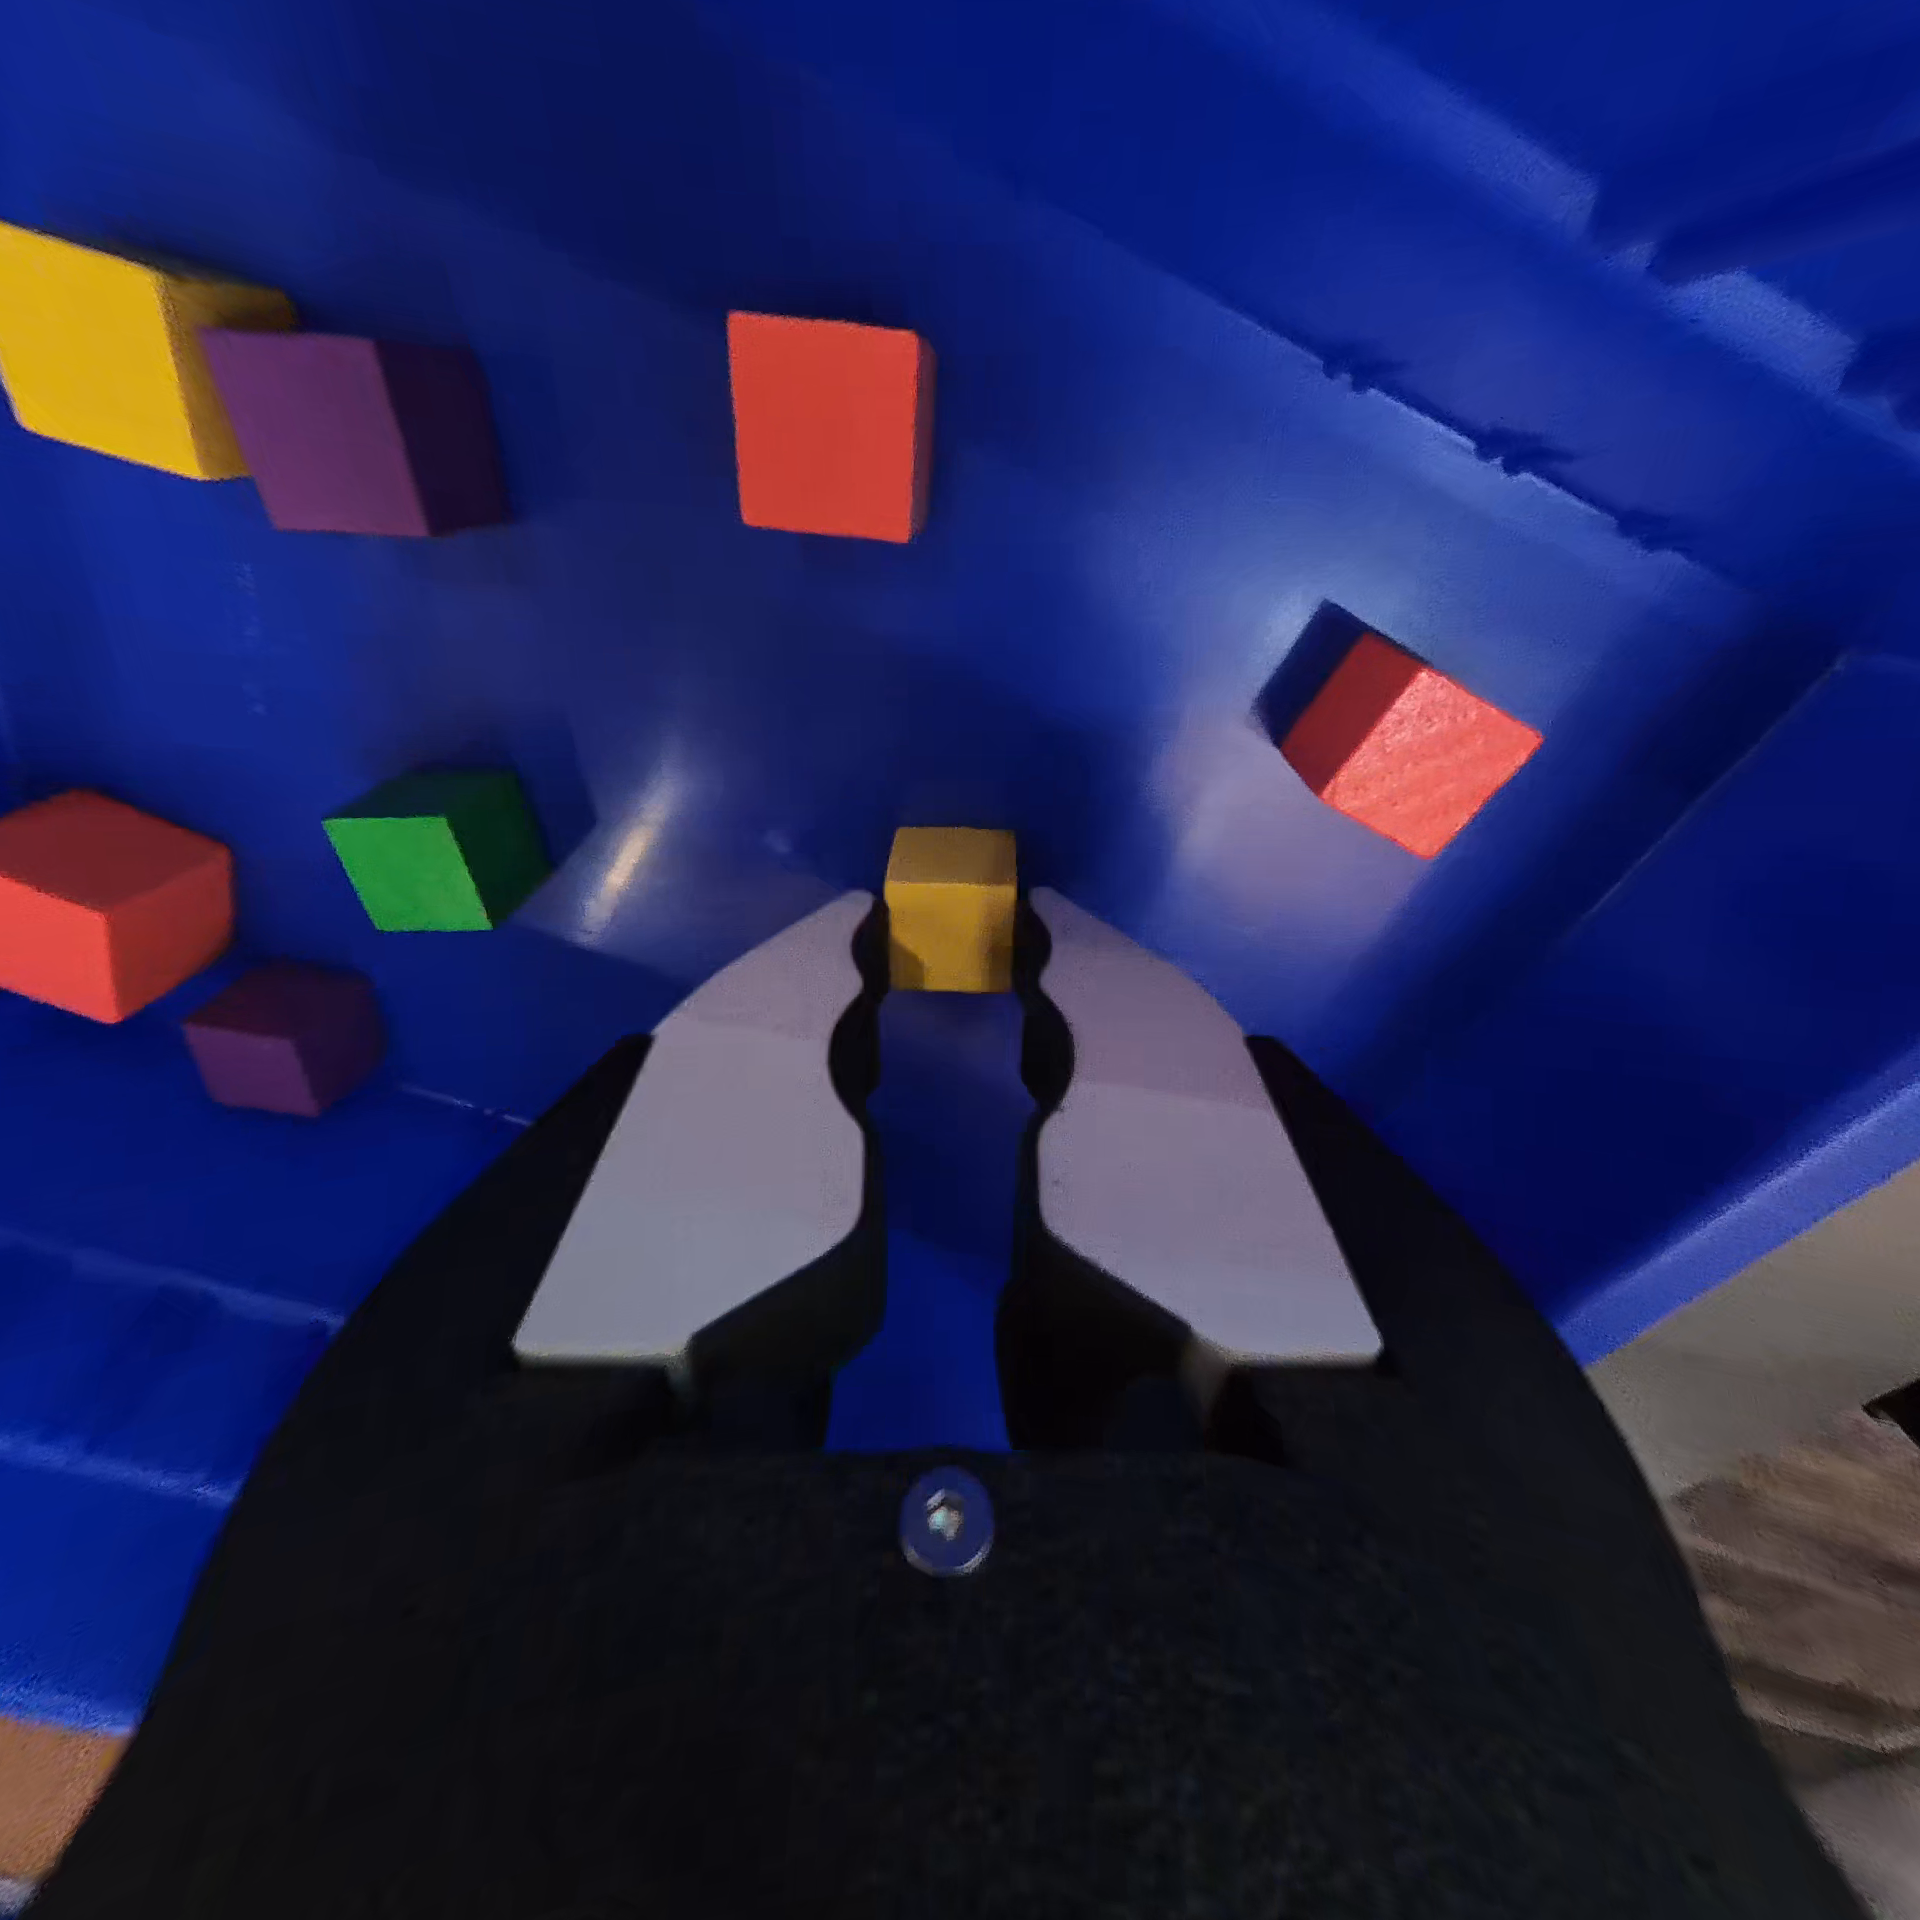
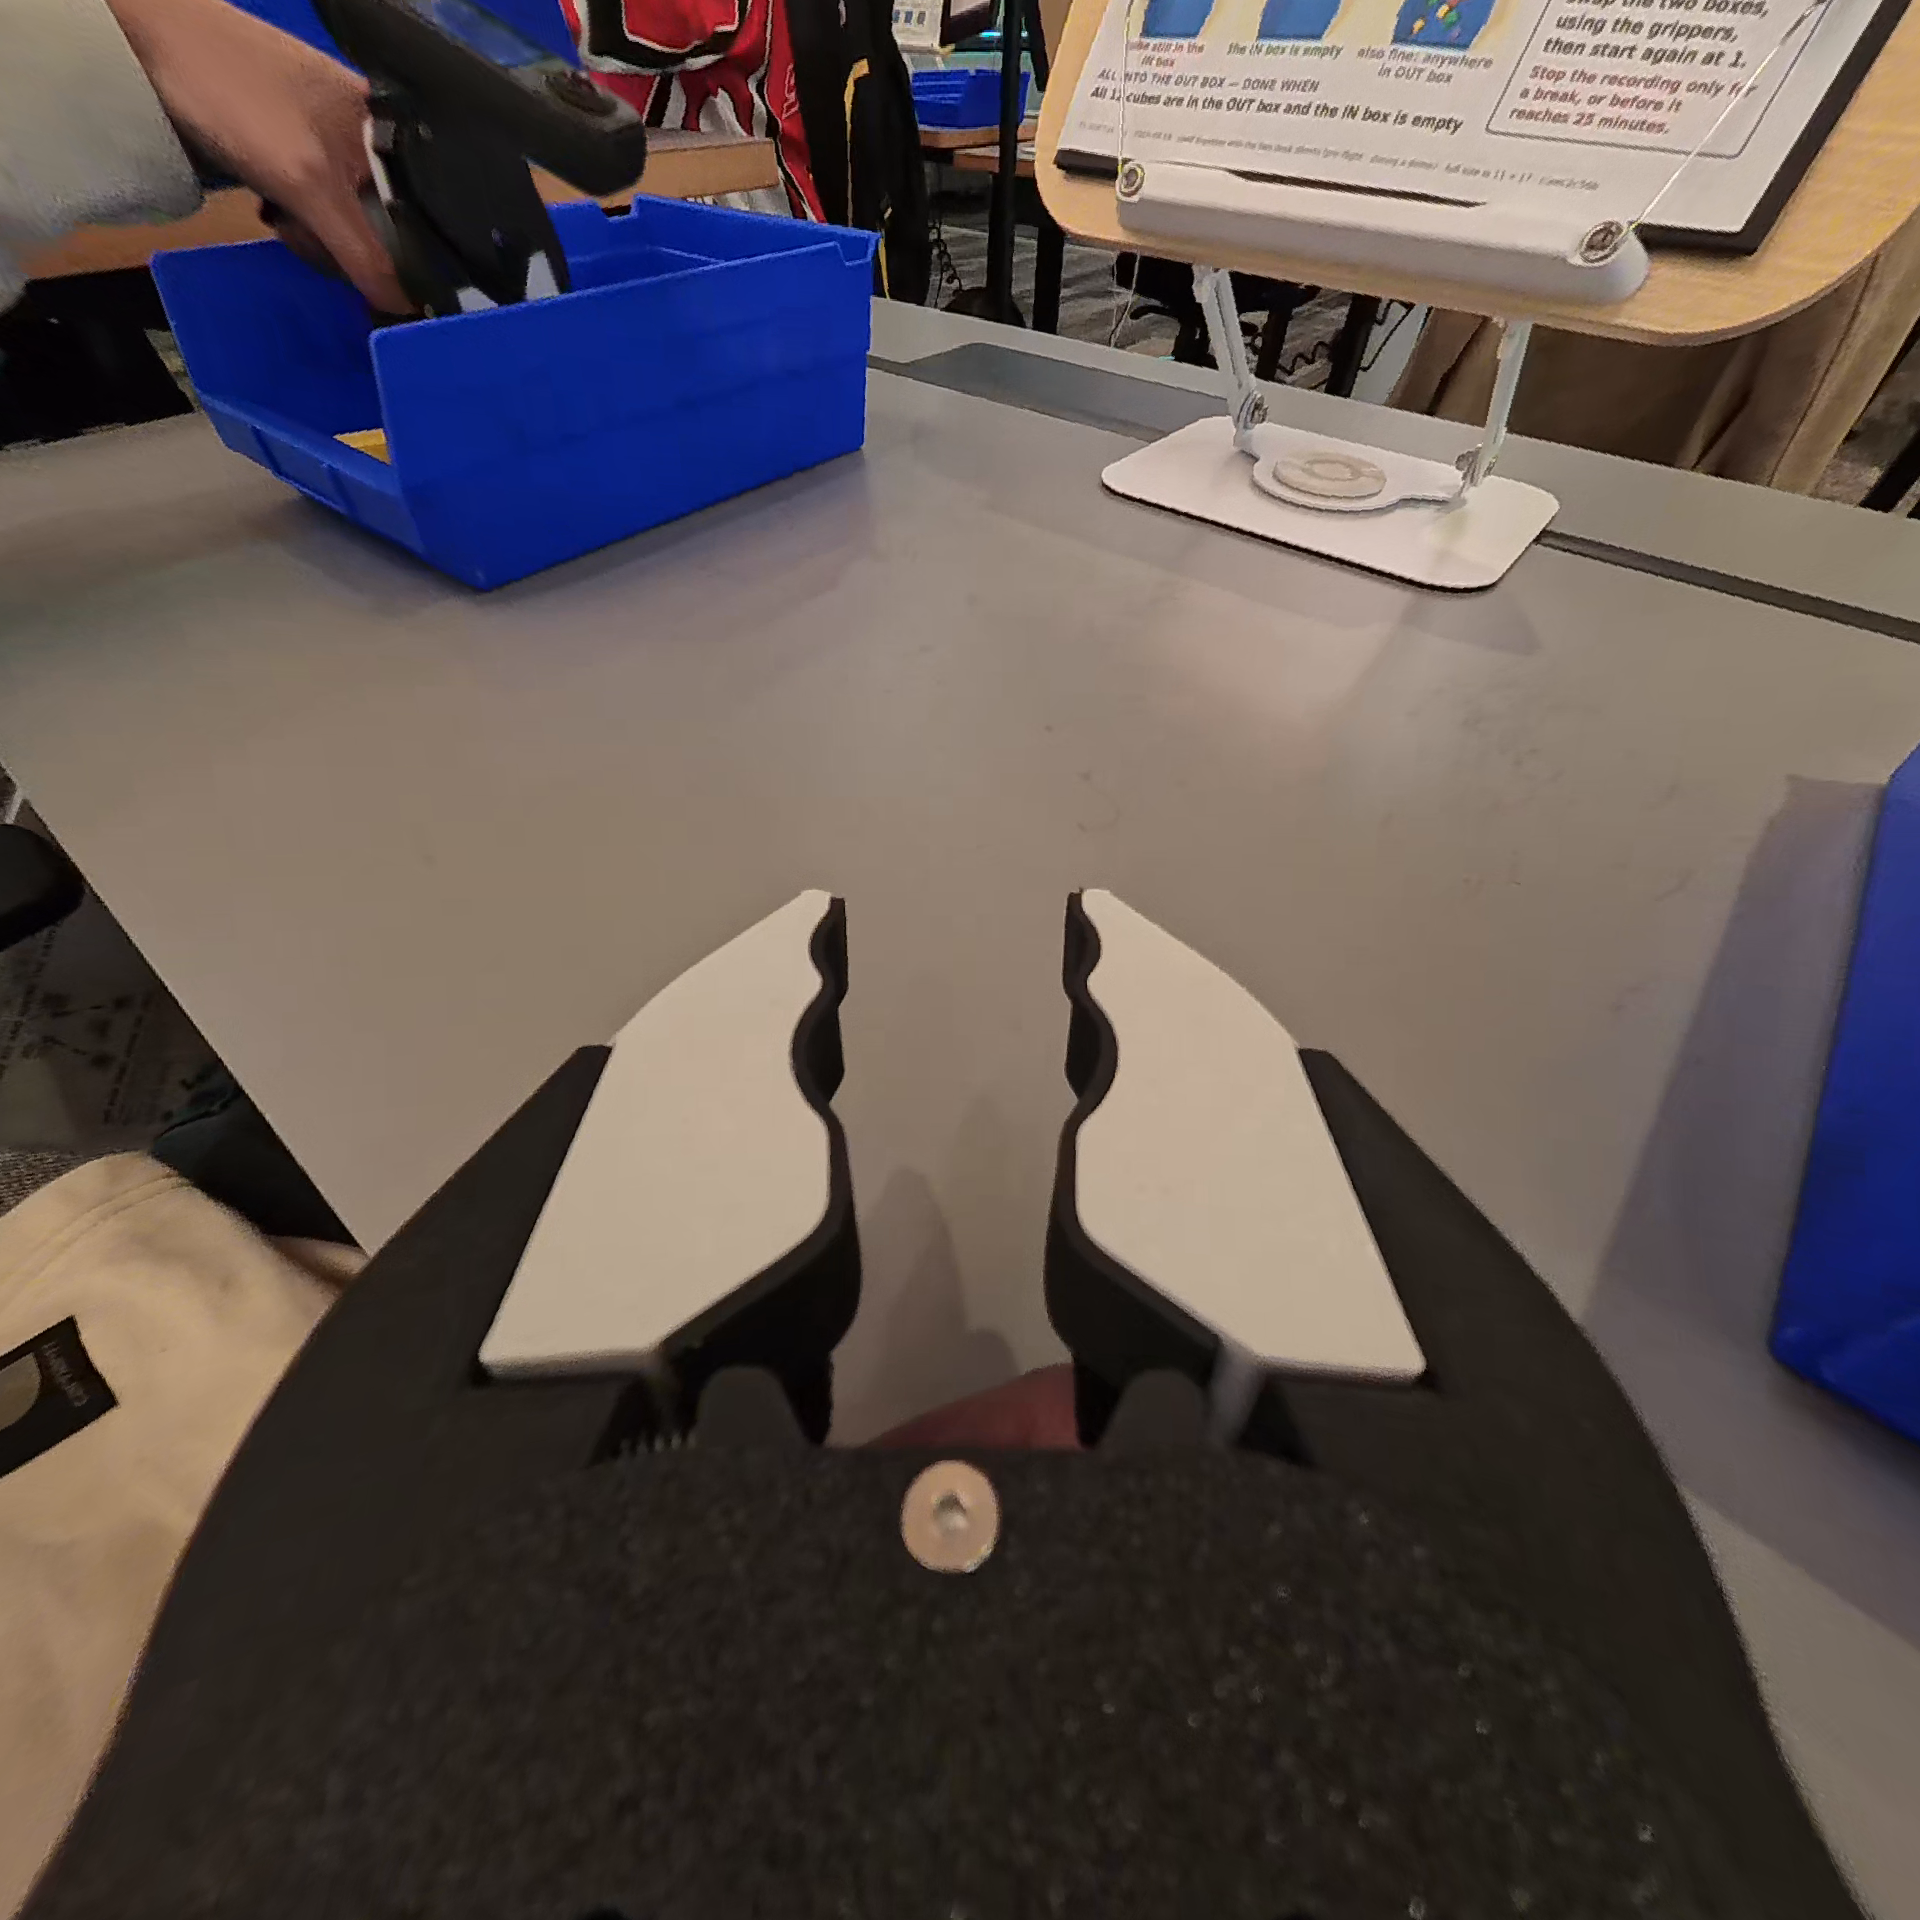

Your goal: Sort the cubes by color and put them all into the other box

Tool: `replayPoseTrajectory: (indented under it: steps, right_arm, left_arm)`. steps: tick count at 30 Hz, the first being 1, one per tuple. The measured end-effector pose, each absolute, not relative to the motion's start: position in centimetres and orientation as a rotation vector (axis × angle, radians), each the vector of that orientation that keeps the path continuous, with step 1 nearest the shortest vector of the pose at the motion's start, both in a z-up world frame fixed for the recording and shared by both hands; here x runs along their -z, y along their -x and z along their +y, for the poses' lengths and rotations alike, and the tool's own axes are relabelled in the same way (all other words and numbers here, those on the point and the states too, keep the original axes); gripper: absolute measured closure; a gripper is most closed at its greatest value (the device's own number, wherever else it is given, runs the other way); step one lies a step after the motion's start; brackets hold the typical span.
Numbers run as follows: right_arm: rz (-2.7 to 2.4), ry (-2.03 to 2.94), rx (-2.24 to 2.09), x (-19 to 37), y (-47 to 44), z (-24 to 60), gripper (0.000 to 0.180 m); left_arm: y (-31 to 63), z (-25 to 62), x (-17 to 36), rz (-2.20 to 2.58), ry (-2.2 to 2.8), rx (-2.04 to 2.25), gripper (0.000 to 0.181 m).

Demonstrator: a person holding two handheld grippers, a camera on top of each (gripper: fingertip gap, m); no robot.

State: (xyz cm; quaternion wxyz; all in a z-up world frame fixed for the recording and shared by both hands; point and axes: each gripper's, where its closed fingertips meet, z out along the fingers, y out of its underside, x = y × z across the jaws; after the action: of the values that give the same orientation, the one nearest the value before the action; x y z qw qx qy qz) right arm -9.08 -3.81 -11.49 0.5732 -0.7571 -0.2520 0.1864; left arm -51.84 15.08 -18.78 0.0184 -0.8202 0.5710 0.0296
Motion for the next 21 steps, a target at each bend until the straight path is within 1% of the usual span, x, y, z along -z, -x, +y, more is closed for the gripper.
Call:
replayPoseTrajectory:
  steps: [4, 6, 8, 11, 13, 15, 17, 21]
  right_arm:
    - [-0.584, 1.785, -0.451, 11.6, 9.0, -3.7, 0.142]
    - [-0.586, 1.787, -0.453, 11.6, 9.1, -3.7, 0.142]
    - [-0.591, 1.786, -0.457, 11.6, 9.1, -3.7, 0.142]
    - [-0.59, 1.783, -0.468, 11.5, 9.2, -3.6, 0.143]
    - [-0.586, 1.789, -0.494, 11.5, 9.2, -3.6, 0.143]
    - [-0.571, 1.79, -0.536, 11.2, 9.3, -3.5, 0.143]
    - [-0.555, 1.79, -0.569, 11.0, 9.3, -3.5, 0.143]
    - [-0.552, 1.787, -0.539, 11.1, 8.9, -3.5, 0.143]
  left_arm:
    - [51.4, 14.3, 18.1, 1.78, 2.489, -0.048, 0.158]
    - [50.9, 14.0, 16.8, 1.712, 2.435, -0.009, 0.158]
    - [49.6, 13.9, 14.1, 1.556, 2.339, 0.045, 0.158]
    - [45.3, 12.2, 8.1, 1.299, 2.09, 0.26, 0.158]
    - [41.5, 9.2, 4.2, 1.174, 1.87, 0.481, 0.158]
    - [38.6, 6.3, 2.1, 1.075, 1.708, 0.589, 0.159]
    - [36.5, 3.9, 2.3, 1.016, 1.654, 0.642, 0.159]
    - [33.7, 1.0, 5.0, 0.957, 1.718, 0.756, 0.159]
